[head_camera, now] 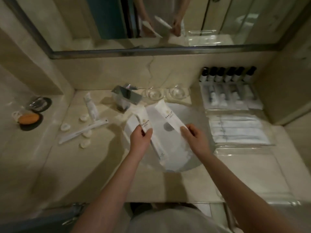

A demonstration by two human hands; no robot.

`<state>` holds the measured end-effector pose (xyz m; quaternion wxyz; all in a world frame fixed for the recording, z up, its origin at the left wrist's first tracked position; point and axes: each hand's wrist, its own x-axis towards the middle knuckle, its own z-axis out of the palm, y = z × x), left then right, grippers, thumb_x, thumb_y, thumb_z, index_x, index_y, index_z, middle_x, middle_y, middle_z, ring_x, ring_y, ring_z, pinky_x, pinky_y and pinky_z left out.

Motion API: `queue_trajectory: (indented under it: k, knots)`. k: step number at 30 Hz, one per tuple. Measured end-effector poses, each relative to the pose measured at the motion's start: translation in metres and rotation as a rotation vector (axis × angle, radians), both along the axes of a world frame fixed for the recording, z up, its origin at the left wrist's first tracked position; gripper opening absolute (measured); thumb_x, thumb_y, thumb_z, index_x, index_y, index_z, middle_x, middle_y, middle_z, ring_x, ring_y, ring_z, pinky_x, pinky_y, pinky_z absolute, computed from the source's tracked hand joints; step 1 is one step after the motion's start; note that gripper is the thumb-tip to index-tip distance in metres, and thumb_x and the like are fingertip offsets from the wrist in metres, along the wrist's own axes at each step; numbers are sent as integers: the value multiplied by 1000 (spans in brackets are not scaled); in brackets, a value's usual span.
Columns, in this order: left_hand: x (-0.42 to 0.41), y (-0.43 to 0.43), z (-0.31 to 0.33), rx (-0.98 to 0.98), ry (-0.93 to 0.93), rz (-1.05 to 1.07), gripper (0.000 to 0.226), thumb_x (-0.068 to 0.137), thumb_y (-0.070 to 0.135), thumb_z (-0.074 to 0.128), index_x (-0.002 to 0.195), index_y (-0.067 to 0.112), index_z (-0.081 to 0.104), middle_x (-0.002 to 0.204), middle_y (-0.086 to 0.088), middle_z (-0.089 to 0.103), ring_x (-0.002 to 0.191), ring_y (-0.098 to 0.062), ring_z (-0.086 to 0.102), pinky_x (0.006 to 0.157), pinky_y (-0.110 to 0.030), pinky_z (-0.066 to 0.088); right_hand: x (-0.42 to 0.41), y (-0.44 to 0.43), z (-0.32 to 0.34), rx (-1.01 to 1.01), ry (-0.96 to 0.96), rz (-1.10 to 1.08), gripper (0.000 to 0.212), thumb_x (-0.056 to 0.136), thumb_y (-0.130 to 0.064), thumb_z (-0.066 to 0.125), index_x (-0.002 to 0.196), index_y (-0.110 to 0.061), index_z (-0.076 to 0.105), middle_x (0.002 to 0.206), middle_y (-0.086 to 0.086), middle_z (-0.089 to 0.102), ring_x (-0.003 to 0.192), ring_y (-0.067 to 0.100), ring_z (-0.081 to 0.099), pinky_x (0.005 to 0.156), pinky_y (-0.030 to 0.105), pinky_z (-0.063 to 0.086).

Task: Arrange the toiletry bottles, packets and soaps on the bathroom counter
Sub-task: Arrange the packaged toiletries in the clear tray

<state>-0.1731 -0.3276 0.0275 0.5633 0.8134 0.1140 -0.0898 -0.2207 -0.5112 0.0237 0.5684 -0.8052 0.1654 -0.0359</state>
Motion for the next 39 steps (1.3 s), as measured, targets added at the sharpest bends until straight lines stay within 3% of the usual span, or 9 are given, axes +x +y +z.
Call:
queue_trajectory:
  k: [11, 14, 17, 21, 25, 27, 32, 34, 39]
  knots:
    - [-21, -134, -5, 66, 7, -295, 19, 90, 16, 57, 102, 1, 60, 92, -7, 63, 83, -18, 58, 68, -25, 43, -93, -160, -29, -149, 91, -244, 22, 87, -23, 65, 66, -19, 60, 61, -1, 54, 61, 14, 49, 60, 30, 37]
    - [-28, -154, -8, 72, 17, -329, 12, 91, 15, 56, 99, 6, 58, 93, -5, 61, 84, -17, 57, 60, -20, 42, -120, -190, -39, -266, 181, -193, 12, 84, -25, 68, 72, -23, 66, 67, -2, 63, 69, 17, 58, 63, 28, 41]
    - [-35, -166, -12, 85, 32, -337, 21, 92, 16, 56, 107, 2, 59, 96, -6, 62, 87, -17, 58, 70, -25, 43, -141, -215, -48, -337, 274, -142, 8, 84, -27, 68, 79, -20, 71, 74, -1, 65, 74, 20, 61, 66, 31, 43]
    - [-40, -176, -14, 118, 26, -354, 23, 92, 15, 56, 109, 1, 59, 97, -6, 62, 87, -16, 57, 71, -24, 41, -153, -241, -61, -700, 425, 74, 20, 88, -32, 60, 101, -20, 70, 96, 3, 70, 90, 24, 63, 77, 34, 47]
    - [-42, -183, -14, 133, 5, -360, 23, 91, 14, 56, 110, 1, 60, 98, -5, 62, 87, -15, 57, 57, -14, 40, -141, -247, -71, -891, 418, 165, 29, 91, -30, 53, 118, -29, 62, 109, 1, 63, 108, 24, 54, 83, 33, 38]
    - [-41, -185, -14, 136, 3, -358, 23, 91, 14, 56, 110, 1, 60, 100, -8, 64, 87, -16, 57, 62, -18, 42, -132, -243, -74, -939, 362, 139, 29, 88, -26, 57, 115, -30, 64, 106, 2, 63, 106, 28, 53, 81, 34, 37]
    - [-42, -186, -12, 140, -20, -346, 20, 90, 11, 58, 106, -1, 60, 97, -9, 64, 86, -18, 58, 65, -21, 43, -129, -225, -76, -963, 202, -49, 34, 63, -3, 76, 95, -16, 72, 88, 11, 64, 81, 37, 60, 62, 38, 46]
    - [-44, -186, -11, 128, -16, -338, 19, 90, 11, 58, 105, -1, 59, 95, -9, 62, 86, -19, 58, 71, -27, 43, -131, -216, -78, -893, 177, -104, 32, 70, -3, 73, 99, -14, 71, 91, 14, 61, 77, 35, 60, 55, 33, 42]
    - [-46, -187, -8, 106, -4, -327, 15, 90, 11, 58, 103, 4, 58, 93, -5, 60, 87, -18, 58, 73, -27, 43, -126, -211, -90, -648, 213, -204, 23, 84, -9, 60, 106, -9, 68, 107, 14, 53, 78, 33, 59, 60, 27, 39]
